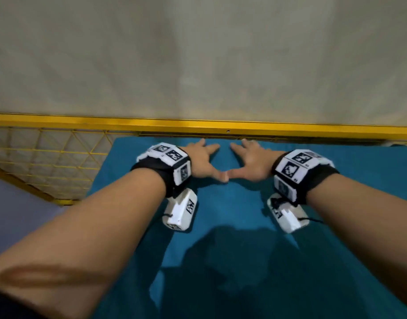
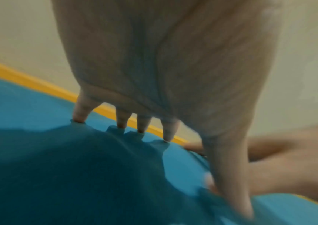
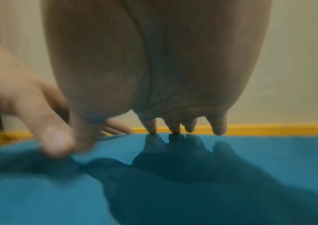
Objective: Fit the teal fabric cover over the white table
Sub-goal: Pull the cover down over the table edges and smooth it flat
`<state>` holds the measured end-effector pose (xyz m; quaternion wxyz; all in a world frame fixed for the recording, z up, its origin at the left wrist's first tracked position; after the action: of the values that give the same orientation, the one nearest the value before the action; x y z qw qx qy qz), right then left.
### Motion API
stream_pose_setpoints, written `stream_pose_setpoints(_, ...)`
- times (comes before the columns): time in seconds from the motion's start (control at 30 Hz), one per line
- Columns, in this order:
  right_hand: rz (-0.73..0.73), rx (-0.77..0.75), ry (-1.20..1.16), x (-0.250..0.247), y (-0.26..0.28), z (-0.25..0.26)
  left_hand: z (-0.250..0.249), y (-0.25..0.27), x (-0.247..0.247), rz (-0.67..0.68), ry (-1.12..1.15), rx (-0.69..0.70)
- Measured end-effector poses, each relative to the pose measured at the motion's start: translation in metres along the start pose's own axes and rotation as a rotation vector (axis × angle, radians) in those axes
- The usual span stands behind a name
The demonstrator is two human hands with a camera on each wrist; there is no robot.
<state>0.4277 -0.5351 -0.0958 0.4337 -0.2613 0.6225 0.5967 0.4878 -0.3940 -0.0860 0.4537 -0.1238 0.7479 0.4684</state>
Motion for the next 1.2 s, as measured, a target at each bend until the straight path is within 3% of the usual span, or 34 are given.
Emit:
stream_pose_setpoints(0.1,0.037,-0.017,-0.018,0.018,0.002,0.012,-0.022,0.002,0.023,0.050,-0.083,0.011)
stream_pose_setpoints(0.3,0.031,0.434,-0.009,0.015,0.052,-0.138,0.119,0.031,0.025,-0.085,-0.018,-0.423)
stream_pose_setpoints(0.4,0.045,0.518,-0.052,0.016,0.073,-0.165,0.153,0.070,0.026,-0.133,0.085,-0.537)
stream_pose_setpoints(0.5,-0.013,0.284,0.031,0.012,0.068,-0.121,0.152,0.116,0.021,-0.153,0.096,-0.573)
stream_pose_setpoints(0.6,0.094,0.023,-0.042,0.026,0.065,-0.054,0.158,0.160,0.054,0.051,0.153,-0.532)
stream_pose_setpoints(0.67,0.150,-0.046,-0.032,0.040,0.064,-0.021,0.170,0.184,0.090,0.127,0.309,-0.534)
stream_pose_setpoints(0.77,0.153,-0.024,0.082,0.055,0.061,-0.004,0.191,0.198,0.120,0.098,0.551,-0.530)
stream_pose_setpoints(0.83,0.153,0.018,0.080,0.055,0.064,-0.005,0.202,0.207,0.124,0.097,0.598,-0.534)
stream_pose_setpoints(0.9,0.135,0.066,0.056,0.052,0.071,-0.013,0.215,0.213,0.122,0.085,0.485,-0.553)
stream_pose_setpoints(0.97,0.123,0.140,0.052,0.051,0.076,-0.025,0.220,0.210,0.107,-0.008,0.188,-0.565)
stream_pose_setpoints(1.0,0.116,0.168,0.058,0.050,0.077,-0.026,0.213,0.206,0.094,-0.096,0.080,-0.542)
stream_pose_setpoints(1.1,0.054,0.142,0.040,0.041,0.069,0.000,0.164,0.179,0.061,-0.313,0.106,-0.368)
stream_pose_setpoints(1.2,0.011,0.009,-0.012,0.036,0.054,0.053,0.107,0.132,0.053,-0.288,0.131,-0.215)
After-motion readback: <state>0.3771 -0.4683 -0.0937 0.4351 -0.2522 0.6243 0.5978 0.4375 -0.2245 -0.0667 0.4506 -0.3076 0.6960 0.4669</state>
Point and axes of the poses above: each hand's wrist, its own y-axis away from the middle knuckle, its own x-axis out of the palm, z = x × y, the point moved 6 cm from there along -y, towards the middle knuckle, and after that the axes turned 1 degree about z, right-handed, at the moved point
